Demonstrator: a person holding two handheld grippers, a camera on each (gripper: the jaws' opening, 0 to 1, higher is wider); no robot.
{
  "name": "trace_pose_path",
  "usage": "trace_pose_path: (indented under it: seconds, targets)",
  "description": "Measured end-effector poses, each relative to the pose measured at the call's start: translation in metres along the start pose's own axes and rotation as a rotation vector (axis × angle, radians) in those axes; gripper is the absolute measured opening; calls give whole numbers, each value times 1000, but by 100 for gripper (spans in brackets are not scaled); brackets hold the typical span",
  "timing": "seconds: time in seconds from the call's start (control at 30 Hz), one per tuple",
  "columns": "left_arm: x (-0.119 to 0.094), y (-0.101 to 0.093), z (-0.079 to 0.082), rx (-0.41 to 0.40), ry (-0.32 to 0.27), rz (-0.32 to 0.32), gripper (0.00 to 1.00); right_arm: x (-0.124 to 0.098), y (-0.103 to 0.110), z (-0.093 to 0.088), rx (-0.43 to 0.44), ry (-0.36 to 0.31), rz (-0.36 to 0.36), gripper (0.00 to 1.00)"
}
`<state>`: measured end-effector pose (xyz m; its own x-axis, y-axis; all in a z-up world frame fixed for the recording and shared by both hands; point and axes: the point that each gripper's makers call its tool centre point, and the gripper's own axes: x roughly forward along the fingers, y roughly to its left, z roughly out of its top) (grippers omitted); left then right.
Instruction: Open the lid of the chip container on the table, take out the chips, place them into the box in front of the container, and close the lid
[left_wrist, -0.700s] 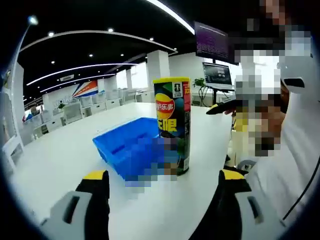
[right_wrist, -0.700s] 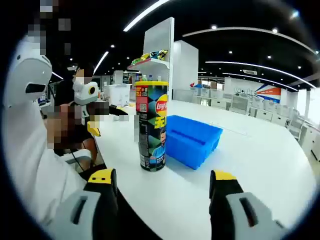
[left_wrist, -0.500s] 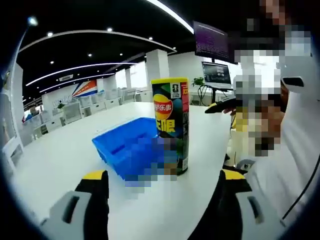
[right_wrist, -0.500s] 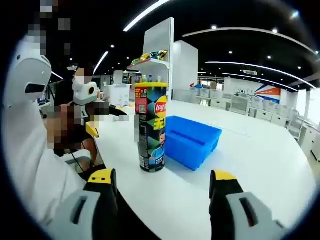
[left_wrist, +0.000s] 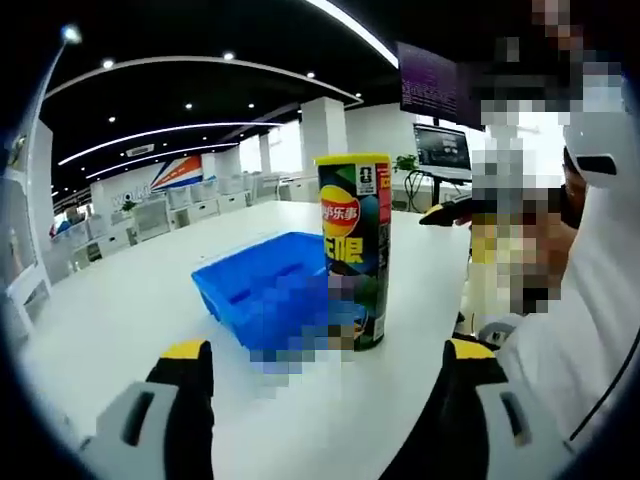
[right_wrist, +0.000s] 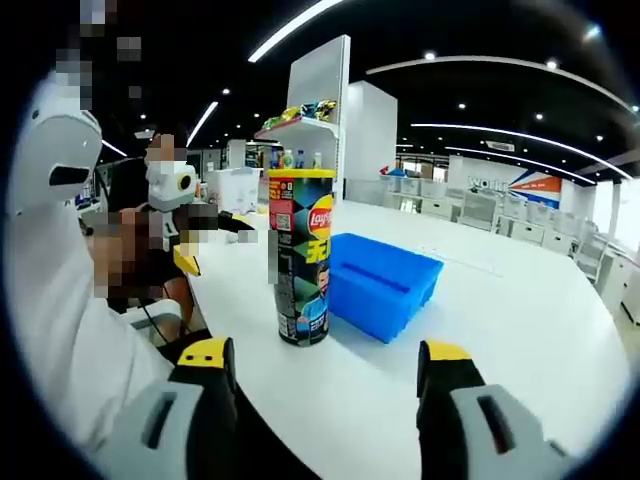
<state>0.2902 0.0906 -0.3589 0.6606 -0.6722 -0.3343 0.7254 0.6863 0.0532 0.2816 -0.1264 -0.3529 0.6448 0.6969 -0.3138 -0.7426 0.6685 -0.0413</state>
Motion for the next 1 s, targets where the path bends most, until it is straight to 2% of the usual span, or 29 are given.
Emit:
trace_pose_path:
  seconds: [0.27, 0.43, 0.63, 0.77, 0.87, 1.0]
  targets:
    - [0, 1, -4, -3, -1, -1, 95, 0, 3, 2, -11, -23, 5, 76]
    - [-1, 3, -8, 44, 23, 18, 95, -3, 4, 13, -28, -94, 10, 79]
    - [0, 2, -3, 23, -26, 6, 95, 1, -1, 12, -15, -81, 0, 78]
    - [5, -9, 1, 51, -54, -45, 94, 4, 1, 9, -1, -71, 11, 78]
    - [10, -11, 1, 50, -54, -60, 93, 5, 3, 7, -6, -63, 13, 78]
    - [17, -10, 6, 53, -94, -89, 94, 3, 2, 7, -1, -65, 10, 78]
